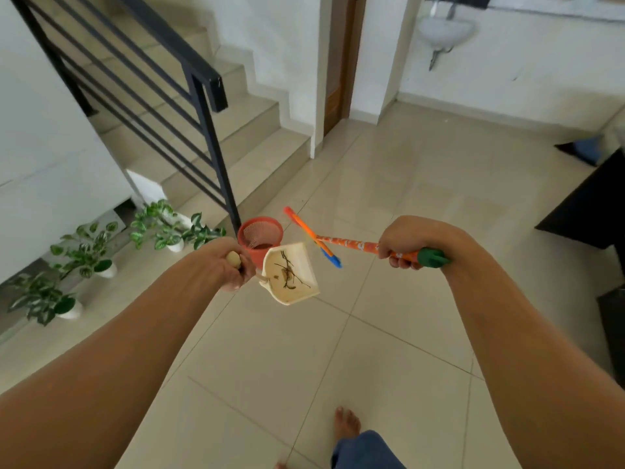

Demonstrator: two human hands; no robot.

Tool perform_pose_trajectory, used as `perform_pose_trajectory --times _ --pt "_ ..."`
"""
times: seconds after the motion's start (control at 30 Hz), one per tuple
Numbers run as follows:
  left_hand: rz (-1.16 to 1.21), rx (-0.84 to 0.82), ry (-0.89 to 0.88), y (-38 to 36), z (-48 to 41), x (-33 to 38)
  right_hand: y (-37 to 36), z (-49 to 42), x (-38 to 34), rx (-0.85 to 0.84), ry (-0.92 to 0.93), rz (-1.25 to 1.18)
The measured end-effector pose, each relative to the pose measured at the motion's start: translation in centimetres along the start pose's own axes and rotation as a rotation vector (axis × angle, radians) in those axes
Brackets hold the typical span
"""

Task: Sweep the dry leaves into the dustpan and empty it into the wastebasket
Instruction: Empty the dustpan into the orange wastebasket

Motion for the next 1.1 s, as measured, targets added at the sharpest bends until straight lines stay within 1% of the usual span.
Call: perform_pose_trajectory --times 0.03,0.07,0.1,0.17,0.27,0.3,0.37,0.47,0.57,0.73,0.8,0.9,1.1 --pt "-0.078 -0.058 -0.033 -1.8 3.9 -1.1 0.5 0.1 0.2 0.03 -0.004 -0.022" --pt "-0.089 -0.089 -0.023 -2.1 3.3 -2.1 0.9 0.0 0.3 0.057 -0.004 -0.038" --pt "-0.081 -0.092 -0.034 -2.6 2.9 -1.6 1.3 -0.1 0.5 0.078 -0.004 -0.055" --pt "-0.124 -0.053 -0.053 -3.5 2.9 -0.2 1.8 -0.5 0.8 0.113 -0.004 -0.103" --pt "-0.133 -0.098 -0.119 -5.8 5.7 1.6 2.7 -1.5 1.0 0.165 -0.016 -0.172" --pt "-0.136 -0.138 -0.112 -6.5 6.4 1.9 3.0 -1.9 1.0 0.175 -0.023 -0.205" --pt "-0.137 -0.139 -0.138 -7.3 6.8 3.3 3.6 -3.1 0.8 0.178 -0.028 -0.259" --pt "-0.197 -0.137 -0.191 -8.6 7.9 5.4 4.4 -5.2 0.0 0.178 -0.025 -0.333" --pt "-0.223 -0.134 -0.235 -9.5 8.1 7.3 4.8 -7.7 -1.5 0.153 -0.018 -0.459" --pt "-0.237 -0.065 -0.31 -9.8 6.1 10.1 4.2 -12.8 -4.1 0.094 -0.017 -0.661" --pt "-0.261 -0.024 -0.329 -9.8 4.9 10.9 3.5 -15.1 -5.0 0.068 -0.025 -0.684" --pt "-0.334 0.089 -0.374 -9.7 2.6 11.8 2.6 -18.0 -6.0 0.019 -0.045 -0.705" --pt "-0.51 0.311 -0.475 -10.1 -1.1 11.6 2.5 -21.2 -7.5 -0.09 -0.023 -0.685"
Point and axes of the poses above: each hand's wrist, its own z-axis away from the middle knuckle, its own y-axis out of the back of the hand, x = y × z, the point moved 6 cm from there along -z, towards the middle knuckle, and after that the axes turned 6 degrees about x, right-handed, at the moved point
